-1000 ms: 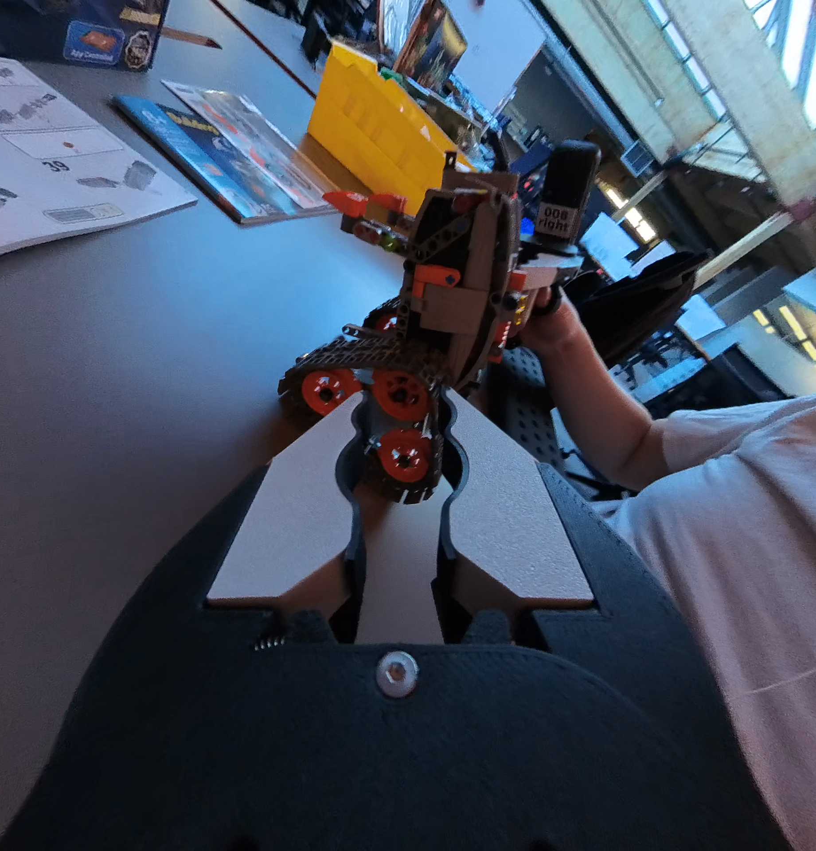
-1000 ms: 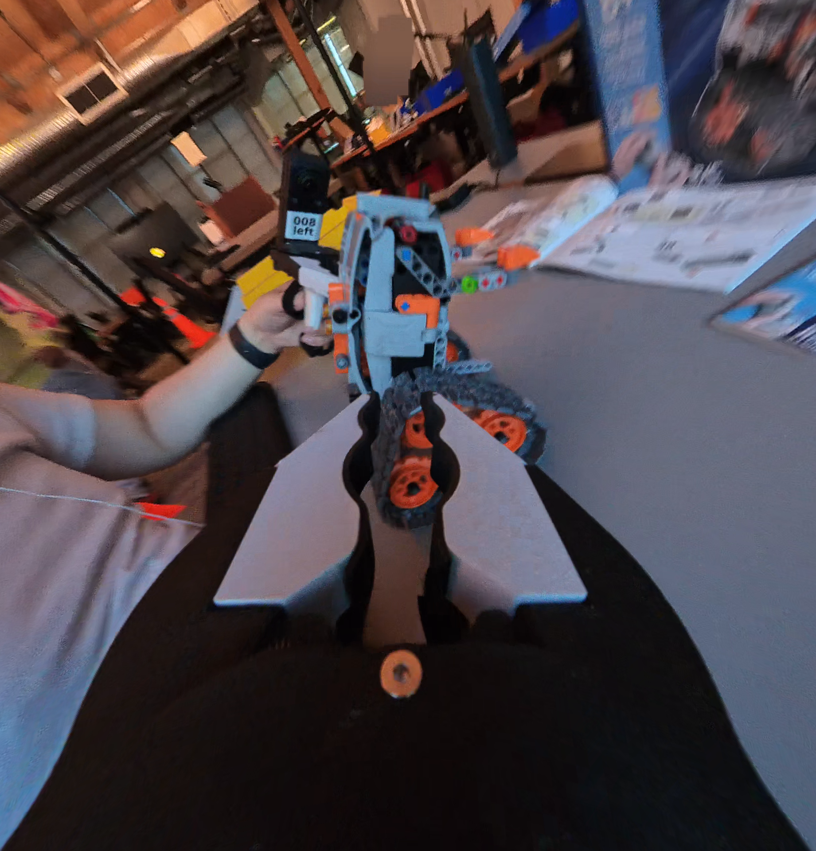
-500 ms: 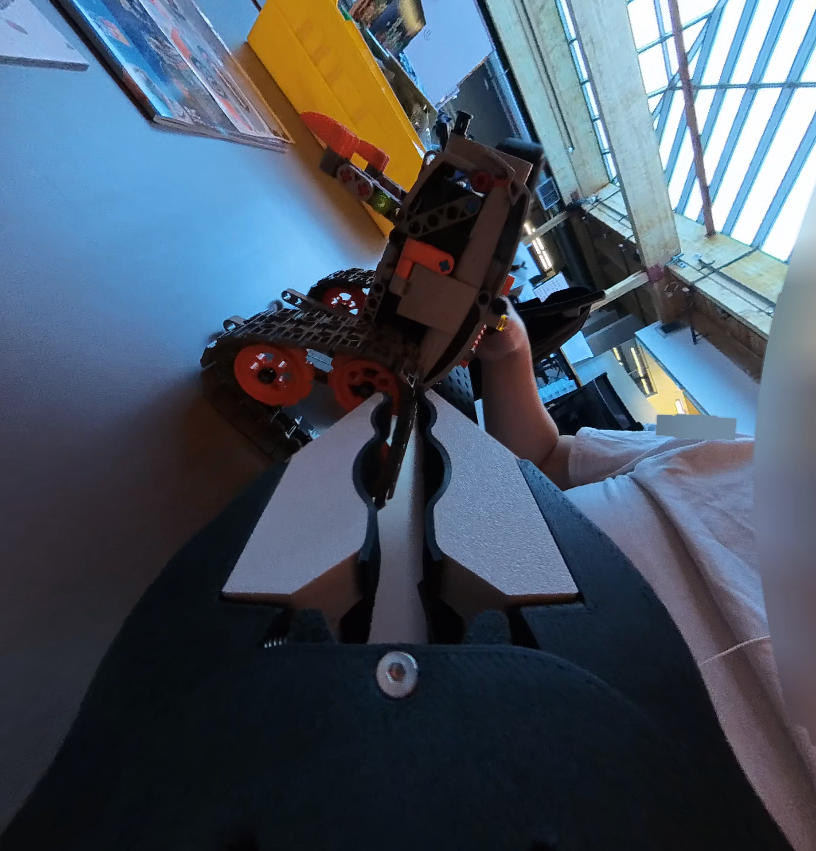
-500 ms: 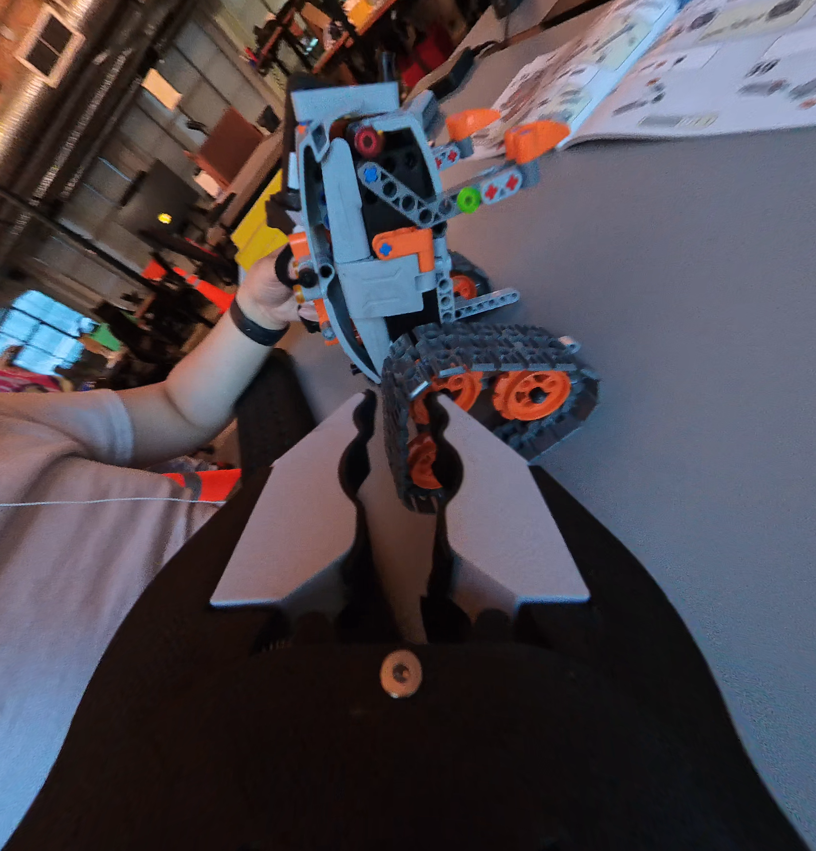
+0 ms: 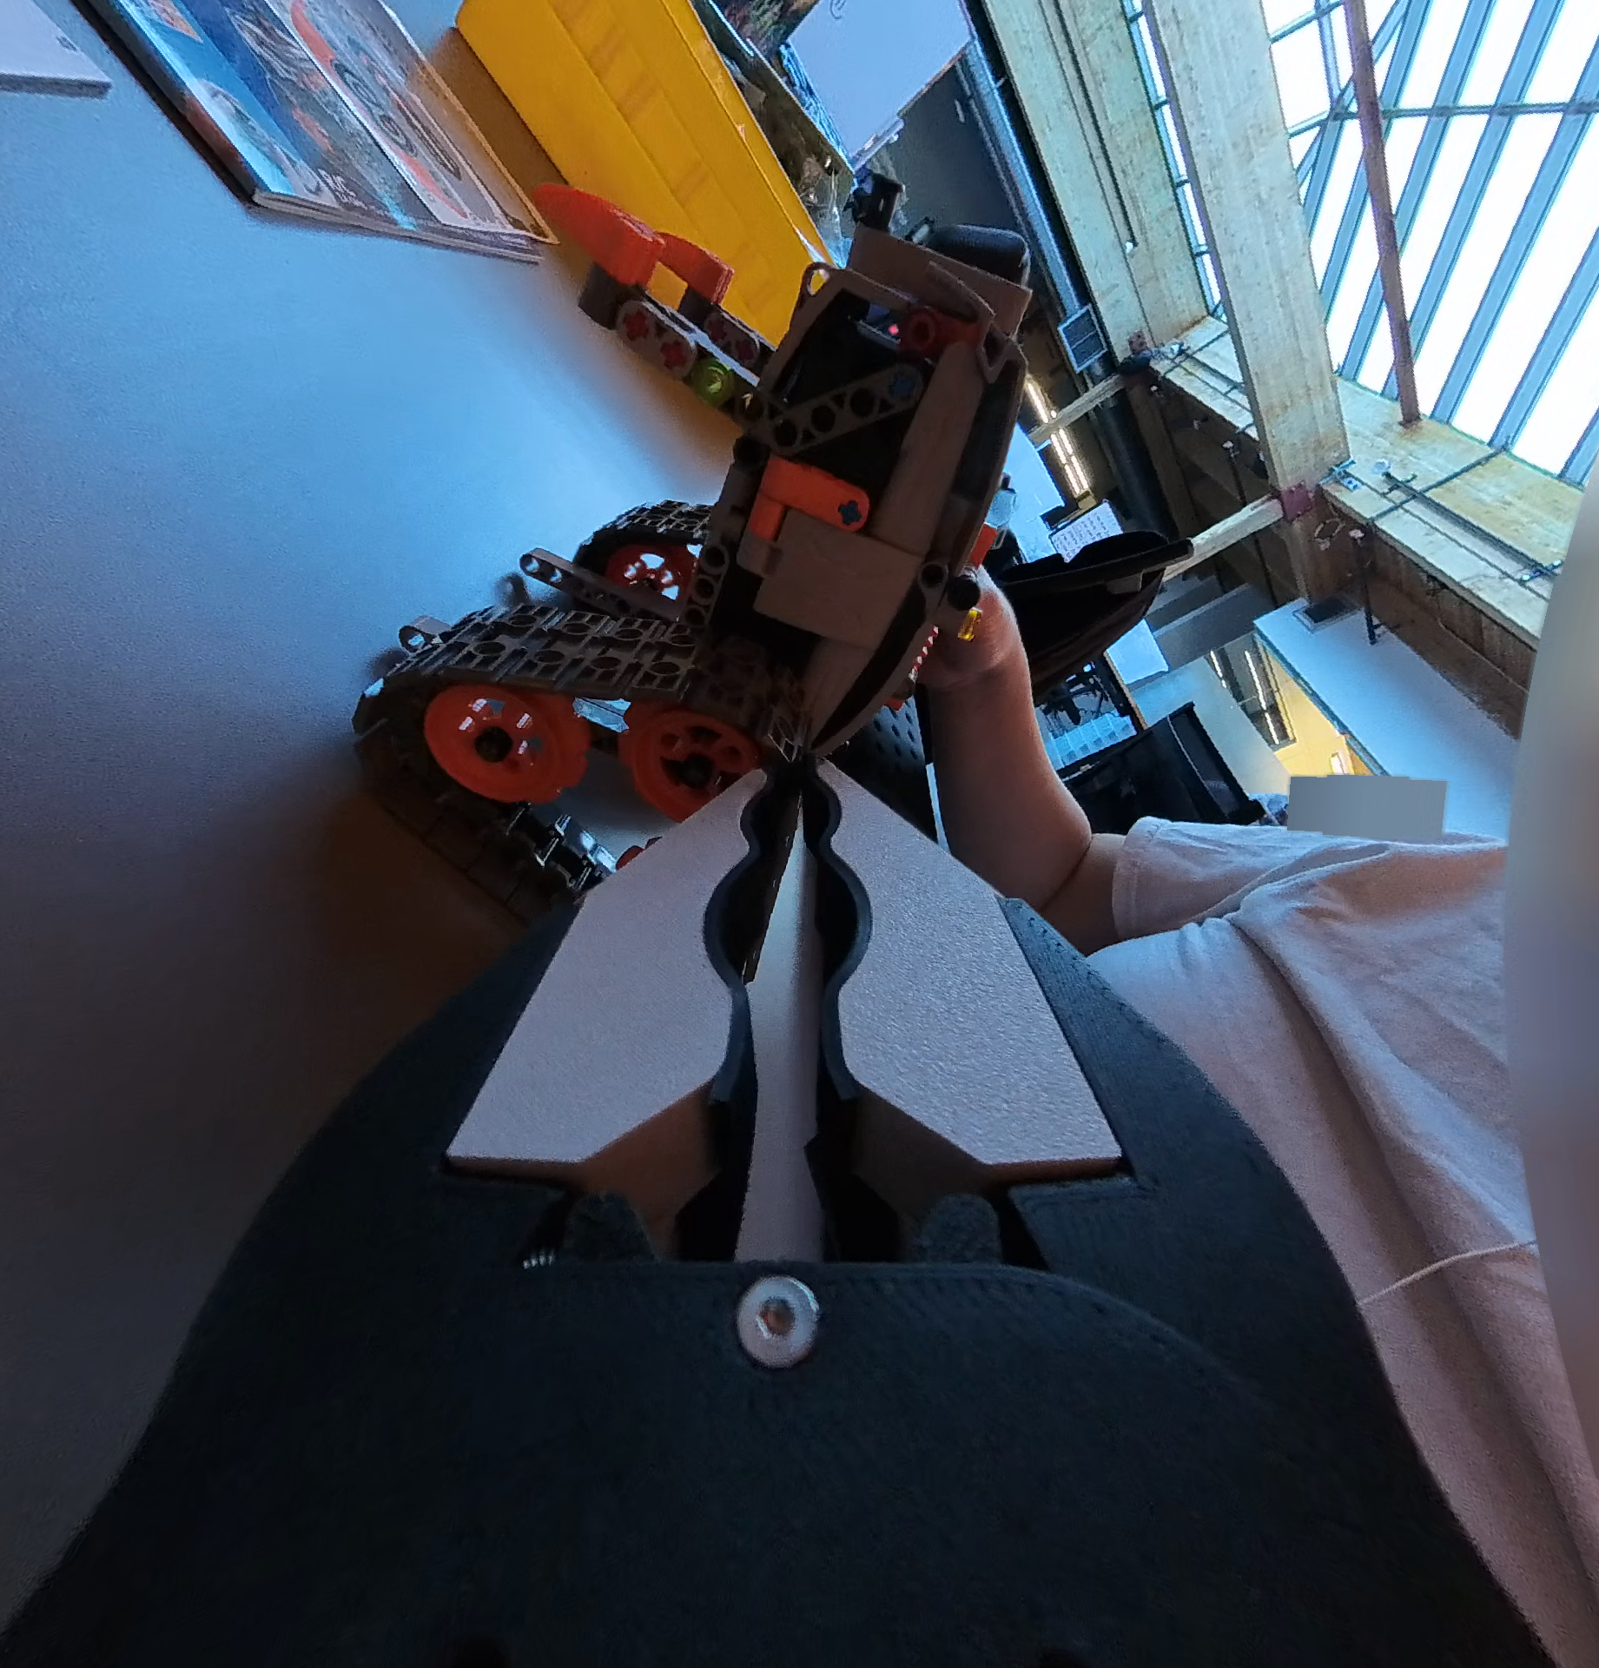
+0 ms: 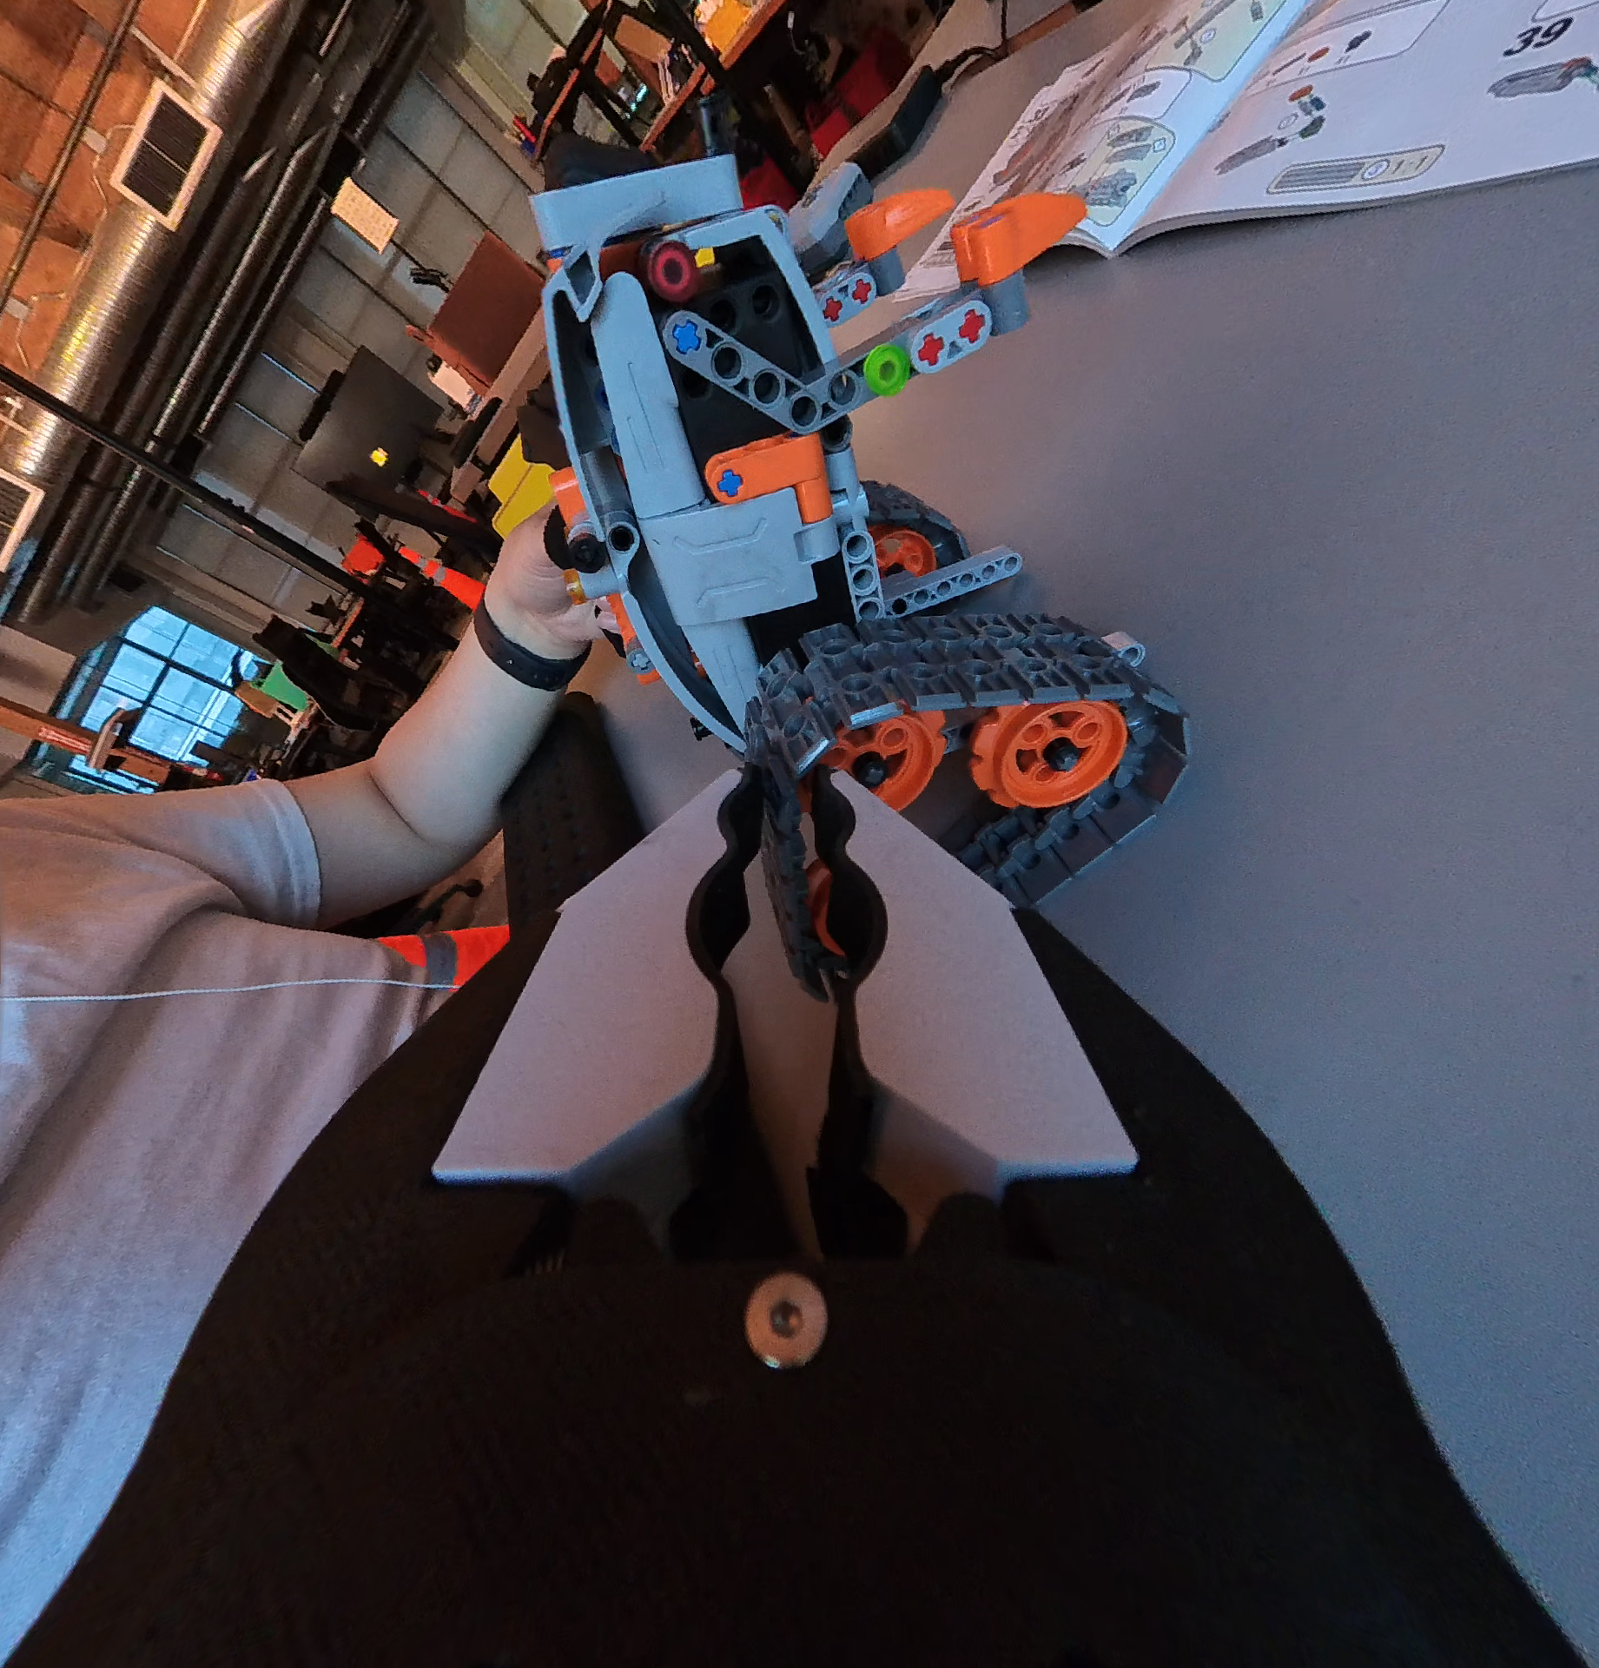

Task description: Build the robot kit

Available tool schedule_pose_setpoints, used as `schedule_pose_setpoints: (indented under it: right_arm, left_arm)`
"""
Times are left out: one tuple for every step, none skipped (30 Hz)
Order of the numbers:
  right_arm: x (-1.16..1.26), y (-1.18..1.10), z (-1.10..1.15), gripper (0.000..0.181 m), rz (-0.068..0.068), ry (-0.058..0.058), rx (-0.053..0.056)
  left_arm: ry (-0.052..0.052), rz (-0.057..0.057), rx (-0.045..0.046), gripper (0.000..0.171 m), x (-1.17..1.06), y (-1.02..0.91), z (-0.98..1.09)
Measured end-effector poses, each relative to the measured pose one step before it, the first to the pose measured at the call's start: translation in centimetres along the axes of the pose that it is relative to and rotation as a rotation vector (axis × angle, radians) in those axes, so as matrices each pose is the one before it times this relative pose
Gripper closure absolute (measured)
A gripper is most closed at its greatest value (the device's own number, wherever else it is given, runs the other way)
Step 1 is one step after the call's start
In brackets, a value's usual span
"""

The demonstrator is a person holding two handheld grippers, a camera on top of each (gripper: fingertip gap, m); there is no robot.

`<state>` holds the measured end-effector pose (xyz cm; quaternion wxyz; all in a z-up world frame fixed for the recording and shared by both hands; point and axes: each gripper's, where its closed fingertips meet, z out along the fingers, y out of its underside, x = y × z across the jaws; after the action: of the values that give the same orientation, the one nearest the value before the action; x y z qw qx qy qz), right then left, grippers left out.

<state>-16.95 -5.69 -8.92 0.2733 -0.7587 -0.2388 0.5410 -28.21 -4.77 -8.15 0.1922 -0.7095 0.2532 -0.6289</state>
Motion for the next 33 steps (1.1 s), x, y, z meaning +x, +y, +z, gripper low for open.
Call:
schedule_pose_setpoints:
  right_arm:
    - [0.012, -0.024, 0.008, 0.171, -0.0016, -0.0009, 0.0007]
    - [-0.001, -0.021, 0.016, 0.171, -0.0007, 0.0008, 0.0015]
    - [0.010, -0.016, 0.008, 0.171, 0.0036, 0.0025, 0.0011]
    - [-0.011, 0.000, 0.009, 0.171, -0.0019, 0.0039, -0.0010]
    - [0.023, -0.019, 0.009, 0.171, -0.0017, 0.0065, -0.0007]
    - [0.047, -0.032, -0.022, 0.171, 0.0017, 0.0089, -0.0011]
    - [0.088, -0.023, -0.088, 0.171, -0.0061, 0.0091, -0.0019]
    - [0.037, 0.099, -0.052, 0.171, -0.0084, -0.0061, -0.0087]
    - [-0.082, 0.048, 0.084, 0.172, 0.0109, -0.0169, -0.0060]
    - [-0.185, -0.009, 0.300, 0.175, -0.0020, -0.0134, 0.0012]
    - [-0.110, 0.012, 0.322, 0.175, -0.0105, -0.0040, 0.0029]
    - [-0.091, -0.003, 0.171, 0.176, -0.0089, -0.0062, 0.0029]
    - [-0.020, -0.078, 0.110, 0.176, -0.0041, -0.0077, 0.0083]
    - [0.028, -0.090, 0.022, 0.175, -0.0054, -0.0088, 0.0087]
    - [0.009, -0.011, -0.023, 0.175, 0.0014, -0.0096, 0.0036]
    - [-0.002, 0.002, -0.056, 0.175, 0.0093, -0.0064, -0.0004]
    - [0.010, -0.022, -0.064, 0.175, 0.0024, -0.0012, 0.0025]
    - [0.021, -0.033, -0.063, 0.175, -0.0062, 0.0031, 0.0064]
    - [-0.001, -0.012, -0.058, 0.175, -0.0096, 0.0031, 0.0058]
    - [-0.002, 0.000, -0.046, 0.175, -0.0115, 0.0012, 0.0068]
    - [-0.004, 0.011, -0.031, 0.175, -0.0091, -0.0012, 0.0085]
    - [-0.014, 0.007, -0.049, 0.175, -0.0047, -0.0036, 0.0084]
    - [-0.050, 0.001, -0.076, 0.175, -0.0015, -0.0070, 0.0079]
    - [-0.062, -0.038, -0.087, 0.174, 0.0023, -0.0085, 0.0097]
    - [0.088, -0.068, -0.122, 0.175, 0.0081, 0.0003, 0.0099]
    - [0.086, -0.073, -0.116, 0.175, 0.0058, 0.0009, 0.0074]
    - [0.002, -0.102, -0.088, 0.175, 0.0026, -0.0031, 0.0073]
    - [-0.021, -0.141, -0.069, 0.175, 0.0039, -0.0033, 0.0075]
    - [-0.053, -0.127, -0.033, 0.175, 0.0026, -0.0037, 0.0049]
    - [-0.026, -0.066, 0.012, 0.175, 0.0012, -0.0001, 0.0006]
    - [0.080, 0.021, 0.041, 0.177, -0.0027, 0.0076, -0.0044]
    - [0.020, 0.000, 0.069, 0.177, -0.0051, 0.0039, -0.0025]
    - [0.029, -0.073, 0.010, 0.178, 0.0049, 0.0025, 0.0002]
  left_arm:
    - [0.0036, -0.0055, 0.00108, 0.171, 0.025, 0.022, -0.013]
    - [0.0011, -0.0009, 0.00148, 0.171, 0.014, 0.023, -0.004]
    - [-0.0011, 0.0030, -0.00002, 0.171, 0.023, 0.031, -0.001]
    - [-0.0030, 0.0065, -0.00146, 0.171, 0.020, 0.027, 0.002]
    - [-0.0044, 0.0055, -0.00041, 0.171, -0.007, -0.028, 0.016]
    - [-0.0044, 0.0010, 0.00061, 0.171, -0.011, -0.042, 0.046]
    - [-0.0055, 0.0045, -0.00313, 0.171, -0.011, -0.010, 0.043]
    - [-0.0006, 0.0485, -0.00968, 0.170, -0.095, 0.197, -0.145]
    - [0.0141, 0.0044, 0.01383, 0.170, -0.287, 0.086, -0.496]
    - [0.0446, -0.0925, 0.04530, 0.171, -0.139, -0.191, -0.562]
    - [0.0473, -0.0862, 0.04312, 0.171, 0.002, -0.117, -0.408]
    - [0.0199, -0.0286, 0.02227, 0.171, 0.080, 0.040, -0.255]
    - [-0.0157, 0.0291, 0.00150, 0.171, 0.097, 0.066, -0.079]
    - [-0.0383, 0.0660, -0.00993, 0.171, 0.043, -0.009, 0.041]
    - [-0.0379, 0.0646, -0.01076, 0.171, -0.003, -0.027, 0.066]
    - [-0.0251, 0.0346, -0.00313, 0.171, -0.013, -0.047, 0.071]
    - [-0.0082, 0.0015, 0.00310, 0.171, -0.012, -0.043, 0.082]
    - [0.0065, -0.0203, 0.00207, 0.171, 0.026, 0.013, 0.055]
    - [0.0139, -0.0255, -0.00029, 0.171, 0.066, 0.029, 0.034]
    - [0.0220, -0.0200, 0.00029, 0.166, 0.183, -0.008, -0.002]
    - [0.0231, -0.0151, 0.00205, 0.159, 0.275, -0.082, -0.063]
    - [0.0103, -0.0048, 0.00636, 0.154, 0.200, -0.167, -0.139]
    - [-0.0074, 0.0094, 0.00520, 0.153, 0.029, -0.128, -0.210]
    - [-0.0217, 0.0175, -0.00471, 0.153, -0.155, 0.038, -0.206]
    - [-0.0219, 0.0178, -0.01062, 0.155, -0.184, 0.146, -0.133]
    - [-0.0094, 0.0115, -0.00758, 0.157, -0.032, 0.142, -0.057]
    - [-0.0011, 0.0002, -0.00088, 0.159, 0.001, 0.036, -0.017]
    - [0.0011, -0.0084, 0.00698, 0.159, -0.043, -0.110, -0.002]
    - [0.0064, -0.0087, 0.01044, 0.160, -0.017, -0.186, -0.016]
    - [0.0047, -0.0063, 0.00955, 0.164, -0.047, -0.196, -0.023]
    - [0.0033, 0.0011, 0.00480, 0.171, -0.031, -0.141, 0.018]
    - [-0.0021, 0.0081, 0.00055, 0.171, -0.037, -0.088, 0.141]
    - [-0.0131, 0.0092, -0.00193, 0.171, -0.097, -0.078, 0.215]
